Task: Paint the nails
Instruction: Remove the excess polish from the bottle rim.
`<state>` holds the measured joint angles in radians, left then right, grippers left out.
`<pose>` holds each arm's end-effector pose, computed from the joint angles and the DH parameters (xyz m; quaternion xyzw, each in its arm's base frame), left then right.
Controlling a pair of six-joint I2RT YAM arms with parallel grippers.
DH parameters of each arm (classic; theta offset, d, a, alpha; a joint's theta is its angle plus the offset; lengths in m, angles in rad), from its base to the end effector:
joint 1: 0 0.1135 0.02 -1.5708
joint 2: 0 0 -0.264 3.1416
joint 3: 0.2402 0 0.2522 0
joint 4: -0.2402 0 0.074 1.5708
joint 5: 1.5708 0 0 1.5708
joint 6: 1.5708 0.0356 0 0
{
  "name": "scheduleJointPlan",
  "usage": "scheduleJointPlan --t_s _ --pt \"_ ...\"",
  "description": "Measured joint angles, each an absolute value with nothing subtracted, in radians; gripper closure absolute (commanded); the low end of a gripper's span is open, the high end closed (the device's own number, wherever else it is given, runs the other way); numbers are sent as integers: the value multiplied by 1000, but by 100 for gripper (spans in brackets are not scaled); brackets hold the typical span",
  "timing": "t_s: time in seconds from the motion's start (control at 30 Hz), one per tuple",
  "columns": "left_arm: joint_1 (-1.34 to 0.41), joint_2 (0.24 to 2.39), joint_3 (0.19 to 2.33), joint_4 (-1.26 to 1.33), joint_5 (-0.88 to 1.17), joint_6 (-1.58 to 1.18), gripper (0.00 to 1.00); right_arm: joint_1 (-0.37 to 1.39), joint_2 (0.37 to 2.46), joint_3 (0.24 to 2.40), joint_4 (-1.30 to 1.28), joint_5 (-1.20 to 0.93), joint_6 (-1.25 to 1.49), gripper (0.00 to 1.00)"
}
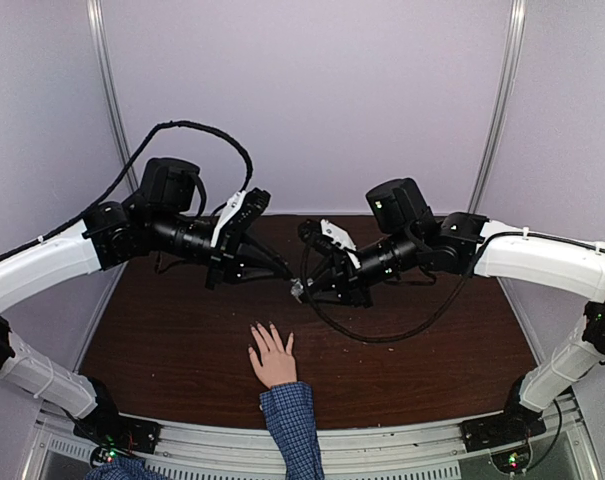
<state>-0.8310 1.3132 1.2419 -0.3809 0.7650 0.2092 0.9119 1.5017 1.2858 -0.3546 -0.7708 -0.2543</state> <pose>0.1780 -0.2316 0.3676 0.5627 0.5840 -0.4518 0.3719 0.1871 0.2822 0.3292 -0.5982 0.5795 0.4557 0.3141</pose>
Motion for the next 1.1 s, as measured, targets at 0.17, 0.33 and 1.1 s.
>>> scheduleJointPlan --t_s 0.17,0.33,1.1 --pt "-831 1313 1254 -412 766 223 100 910 1502 1286 -348 -771 -253 100" --pt "-831 1313 1255 -431 765 231 100 907 1502 1286 -340 -771 -246 100" --pt "-831 1285 1255 -422 744 234 100 924 1502 1286 -382 -760 -292 100"
